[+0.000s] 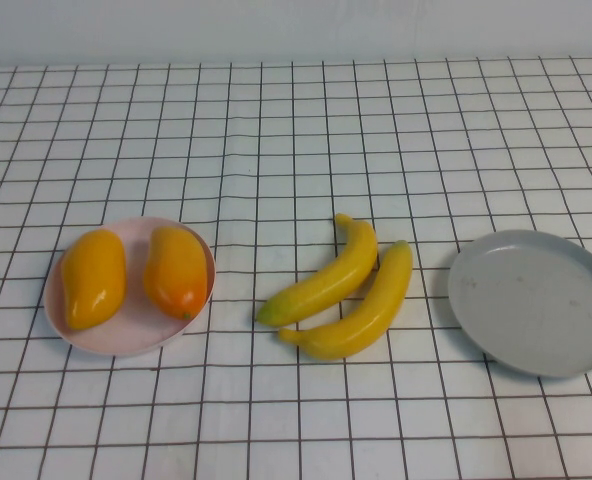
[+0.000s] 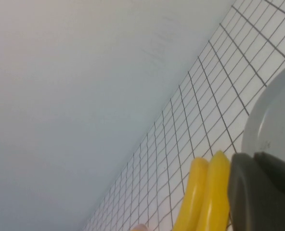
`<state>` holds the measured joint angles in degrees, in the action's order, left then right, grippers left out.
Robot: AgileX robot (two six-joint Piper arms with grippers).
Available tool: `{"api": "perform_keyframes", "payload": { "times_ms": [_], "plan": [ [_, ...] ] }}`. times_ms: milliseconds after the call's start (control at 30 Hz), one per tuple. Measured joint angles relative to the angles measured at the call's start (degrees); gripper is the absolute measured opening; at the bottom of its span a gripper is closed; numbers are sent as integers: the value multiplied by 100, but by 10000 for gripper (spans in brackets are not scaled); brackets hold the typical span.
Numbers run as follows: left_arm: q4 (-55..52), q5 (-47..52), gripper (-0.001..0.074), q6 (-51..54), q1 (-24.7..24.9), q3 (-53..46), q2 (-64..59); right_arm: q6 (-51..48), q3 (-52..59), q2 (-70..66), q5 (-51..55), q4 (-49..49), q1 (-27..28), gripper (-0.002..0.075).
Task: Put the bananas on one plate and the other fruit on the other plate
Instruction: Put another type of fruit in the right plate
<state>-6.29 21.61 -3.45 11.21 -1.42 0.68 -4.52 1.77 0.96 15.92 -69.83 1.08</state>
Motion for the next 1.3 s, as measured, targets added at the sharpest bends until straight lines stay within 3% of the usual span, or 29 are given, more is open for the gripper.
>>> {"api": "perform_keyframes", "payload": {
  "times_ms": [300, 567, 667, 867, 1000, 1100, 1300],
  "plan": [
    [0, 0, -3, 0, 0, 0, 0, -95, -310, -46, 610, 333, 0, -16],
    [0, 0, -3, 0, 0, 0, 0, 452, -2667, -2327, 3224, 3925, 0, -16],
    [0, 0, -4, 0, 0, 0, 0, 538, -3507, -3373, 3908, 4764, 0, -16],
    [0, 0, -3, 0, 0, 0, 0, 562, -4436, -5051, 3955, 4243, 0, -16],
    [0, 0, -4, 0, 0, 0, 0, -65, -4870, -5990, 4284, 3772, -25, -16],
    [0, 0, -3, 0, 0, 0, 0, -116, -5317, -6690, 4675, 4075, -348, -16],
    [0, 0, -4, 0, 0, 0, 0, 1128, -6268, -7539, 4885, 6017, -1829, -16]
  ]
}}
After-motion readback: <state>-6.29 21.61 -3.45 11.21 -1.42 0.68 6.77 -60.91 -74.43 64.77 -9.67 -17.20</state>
